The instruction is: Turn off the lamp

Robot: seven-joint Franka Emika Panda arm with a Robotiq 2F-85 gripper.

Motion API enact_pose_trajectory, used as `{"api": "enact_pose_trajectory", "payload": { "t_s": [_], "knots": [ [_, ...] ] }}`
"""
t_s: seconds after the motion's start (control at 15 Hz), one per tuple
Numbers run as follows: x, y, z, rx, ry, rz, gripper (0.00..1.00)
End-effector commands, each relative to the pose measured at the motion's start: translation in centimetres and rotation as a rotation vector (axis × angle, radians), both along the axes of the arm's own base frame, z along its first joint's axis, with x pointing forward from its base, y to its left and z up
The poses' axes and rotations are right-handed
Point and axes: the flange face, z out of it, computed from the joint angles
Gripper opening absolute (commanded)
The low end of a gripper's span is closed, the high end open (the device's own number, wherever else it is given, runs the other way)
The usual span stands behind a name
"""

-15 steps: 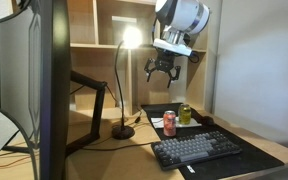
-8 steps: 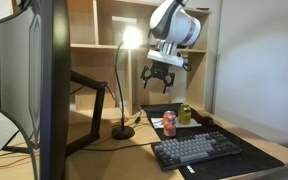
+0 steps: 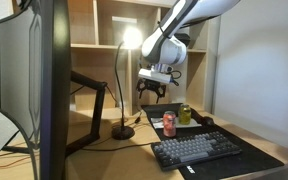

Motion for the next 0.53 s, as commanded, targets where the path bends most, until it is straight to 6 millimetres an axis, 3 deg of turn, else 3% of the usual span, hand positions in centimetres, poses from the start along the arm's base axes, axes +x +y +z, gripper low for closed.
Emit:
{"api": "enact_pose_trajectory", "payload": {
  "t_s": [0.0, 0.47],
  "knots": [
    [0.0, 0.0, 0.2, 0.001, -0.002, 0.000, 1.00],
    [2.6, 2.1, -3.6, -0.020, -0.155, -0.022, 1.00]
  ]
}}
